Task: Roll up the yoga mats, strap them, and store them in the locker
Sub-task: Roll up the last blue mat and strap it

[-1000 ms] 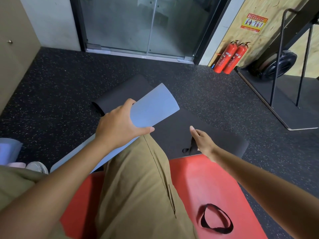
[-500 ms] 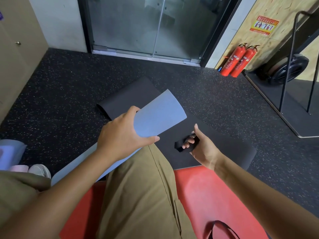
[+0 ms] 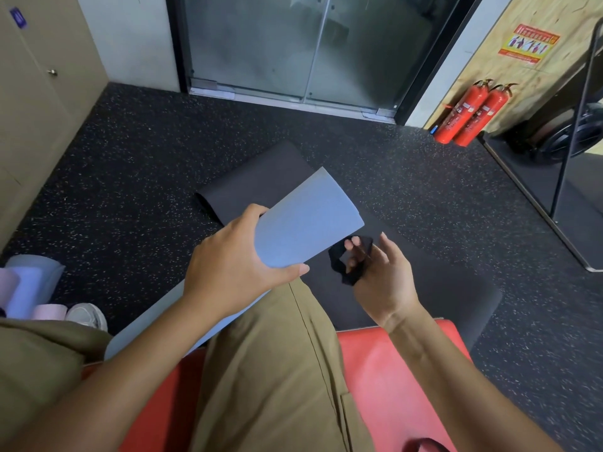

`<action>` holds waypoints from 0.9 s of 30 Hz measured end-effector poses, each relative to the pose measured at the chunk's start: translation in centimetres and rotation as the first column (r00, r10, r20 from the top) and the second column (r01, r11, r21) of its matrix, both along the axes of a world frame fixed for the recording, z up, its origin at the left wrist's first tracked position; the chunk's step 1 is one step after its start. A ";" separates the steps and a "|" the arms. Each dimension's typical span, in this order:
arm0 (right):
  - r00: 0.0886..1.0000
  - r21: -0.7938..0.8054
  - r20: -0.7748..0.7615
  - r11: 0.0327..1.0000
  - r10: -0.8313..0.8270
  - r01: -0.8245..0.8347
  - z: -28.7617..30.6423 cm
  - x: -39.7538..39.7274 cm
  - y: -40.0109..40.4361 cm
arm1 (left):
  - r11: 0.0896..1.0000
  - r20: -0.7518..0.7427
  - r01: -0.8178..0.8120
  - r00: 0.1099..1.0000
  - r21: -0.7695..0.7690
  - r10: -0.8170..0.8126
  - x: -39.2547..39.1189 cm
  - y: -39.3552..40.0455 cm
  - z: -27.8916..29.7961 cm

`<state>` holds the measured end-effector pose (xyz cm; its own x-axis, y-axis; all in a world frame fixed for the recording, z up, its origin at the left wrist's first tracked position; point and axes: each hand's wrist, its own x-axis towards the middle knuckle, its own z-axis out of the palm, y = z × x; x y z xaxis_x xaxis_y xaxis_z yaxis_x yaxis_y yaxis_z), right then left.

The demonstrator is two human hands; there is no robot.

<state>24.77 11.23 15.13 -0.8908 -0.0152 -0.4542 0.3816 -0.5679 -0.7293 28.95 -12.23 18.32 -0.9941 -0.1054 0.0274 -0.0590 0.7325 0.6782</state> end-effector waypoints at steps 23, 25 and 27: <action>0.819 0.423 -0.509 0.906 0.266 -0.031 6.5 1.0 -2.1 | 0.990 -0.046 -0.069 0.996 0.119 0.075 0.3 -0.8 -0.8; 0.802 0.412 -0.513 0.907 0.308 -0.085 6.7 0.8 -2.0 | 0.991 -0.045 -0.071 0.996 0.116 0.077 0.3 -0.8 -0.7; 0.777 0.460 -0.510 0.880 0.368 -0.114 6.9 0.6 -1.9 | 0.991 -0.049 -0.071 0.996 0.112 0.077 0.4 -0.7 -0.8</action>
<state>25.34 9.37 22.03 -0.9717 -0.2050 0.1174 -0.0894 -0.1410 -0.9860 29.34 -12.91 17.57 -0.9809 -0.1836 0.0645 -0.0715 0.6484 0.7579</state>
